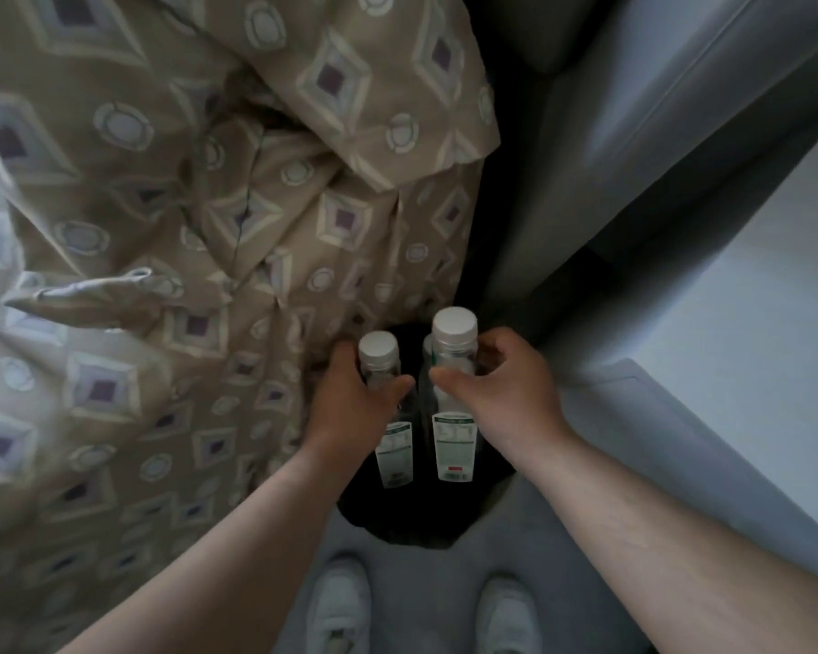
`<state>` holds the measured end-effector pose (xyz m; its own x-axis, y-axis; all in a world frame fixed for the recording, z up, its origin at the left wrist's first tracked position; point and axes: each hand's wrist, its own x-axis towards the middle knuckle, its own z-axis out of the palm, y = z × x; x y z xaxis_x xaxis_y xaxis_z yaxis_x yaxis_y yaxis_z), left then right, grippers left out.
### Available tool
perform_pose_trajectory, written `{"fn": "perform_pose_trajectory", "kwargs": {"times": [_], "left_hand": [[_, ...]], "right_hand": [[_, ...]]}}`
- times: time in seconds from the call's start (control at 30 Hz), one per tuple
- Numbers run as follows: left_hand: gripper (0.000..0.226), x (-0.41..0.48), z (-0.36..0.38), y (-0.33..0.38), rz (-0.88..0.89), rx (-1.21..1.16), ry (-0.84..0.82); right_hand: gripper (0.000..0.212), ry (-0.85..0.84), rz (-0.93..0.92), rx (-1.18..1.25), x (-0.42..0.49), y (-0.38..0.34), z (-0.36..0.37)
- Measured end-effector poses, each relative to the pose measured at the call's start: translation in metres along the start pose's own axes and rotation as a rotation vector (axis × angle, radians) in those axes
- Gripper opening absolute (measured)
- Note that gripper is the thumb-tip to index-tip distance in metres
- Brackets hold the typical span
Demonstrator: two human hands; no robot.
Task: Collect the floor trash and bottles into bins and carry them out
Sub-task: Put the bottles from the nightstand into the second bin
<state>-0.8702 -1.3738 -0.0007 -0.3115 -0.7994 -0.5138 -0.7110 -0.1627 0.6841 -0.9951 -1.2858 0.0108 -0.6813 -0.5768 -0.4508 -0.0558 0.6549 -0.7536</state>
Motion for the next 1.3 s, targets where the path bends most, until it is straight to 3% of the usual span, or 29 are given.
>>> {"fn": "perform_pose_trajectory", "kwargs": {"times": [0.2, 0.33, 0.6, 0.73, 0.97, 1.17, 1.3], "left_hand": [[0.047, 0.022, 0.010, -0.024, -0.001, 0.268, -0.053], [0.053, 0.029, 0.018, -0.034, -0.093, 0.378, -0.117], [0.075, 0.021, 0.020, -0.033, -0.059, 0.494, -0.026], [0.047, 0.021, 0.010, -0.026, -0.025, 0.570, -0.048], [0.041, 0.021, -0.006, -0.025, 0.021, 0.554, -0.048], [0.048, 0.000, -0.019, -0.004, 0.027, 0.480, -0.044], [0.043, -0.023, -0.032, 0.034, 0.059, 0.404, 0.014]], "right_hand": [[0.032, -0.107, 0.065, -0.077, 0.015, 0.026, 0.020], [0.031, -0.165, 0.084, -0.146, 0.020, 0.036, 0.029], [0.039, -0.338, 0.099, -0.311, 0.018, 0.045, 0.032], [0.037, -0.311, 0.146, -0.288, 0.013, 0.051, 0.029], [0.031, -0.287, 0.095, -0.258, 0.014, 0.036, 0.026], [0.044, -0.210, 0.000, -0.180, 0.012, -0.003, 0.020], [0.012, -0.203, -0.060, -0.157, -0.003, -0.043, -0.009]]}}
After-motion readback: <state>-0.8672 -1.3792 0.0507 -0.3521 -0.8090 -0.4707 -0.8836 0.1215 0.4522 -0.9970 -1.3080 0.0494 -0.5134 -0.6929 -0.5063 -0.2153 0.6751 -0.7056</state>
